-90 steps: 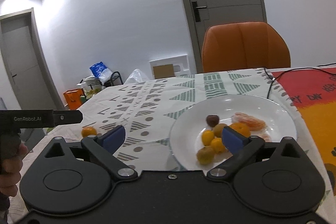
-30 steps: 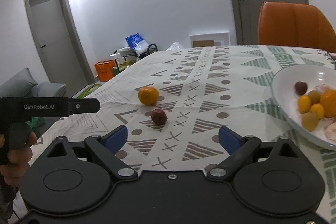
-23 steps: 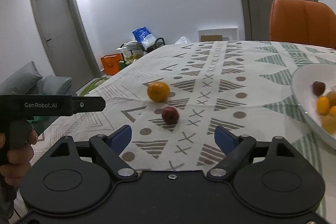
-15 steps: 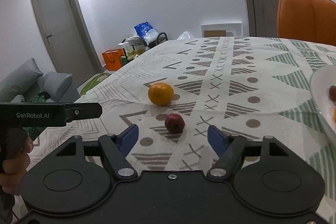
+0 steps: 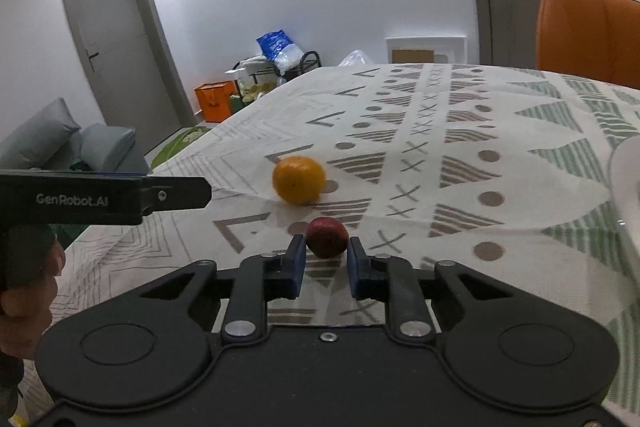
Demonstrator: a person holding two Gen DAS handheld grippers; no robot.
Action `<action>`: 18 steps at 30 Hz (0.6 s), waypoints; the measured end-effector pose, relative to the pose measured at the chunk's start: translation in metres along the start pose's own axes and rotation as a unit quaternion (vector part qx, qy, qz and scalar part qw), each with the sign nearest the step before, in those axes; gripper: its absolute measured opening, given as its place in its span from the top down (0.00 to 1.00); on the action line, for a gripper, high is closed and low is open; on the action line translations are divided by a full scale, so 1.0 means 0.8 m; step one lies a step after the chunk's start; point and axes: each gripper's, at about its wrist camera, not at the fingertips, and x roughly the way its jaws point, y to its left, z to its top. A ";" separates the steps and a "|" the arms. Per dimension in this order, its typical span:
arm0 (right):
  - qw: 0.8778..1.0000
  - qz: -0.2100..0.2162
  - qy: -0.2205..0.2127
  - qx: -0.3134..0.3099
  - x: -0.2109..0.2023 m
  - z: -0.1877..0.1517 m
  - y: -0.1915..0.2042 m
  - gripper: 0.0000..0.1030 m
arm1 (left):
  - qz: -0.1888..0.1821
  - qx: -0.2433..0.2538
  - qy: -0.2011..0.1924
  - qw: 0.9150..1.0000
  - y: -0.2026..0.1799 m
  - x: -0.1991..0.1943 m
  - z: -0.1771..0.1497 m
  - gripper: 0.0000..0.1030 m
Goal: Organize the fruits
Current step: 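Close the right tool on the red plum while the left closes on the orange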
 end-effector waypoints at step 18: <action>0.998 -0.043 -0.033 0.009 -0.053 0.009 -0.046 0.80 | -0.030 0.008 -0.001 1.000 -0.046 0.035 0.012 0.29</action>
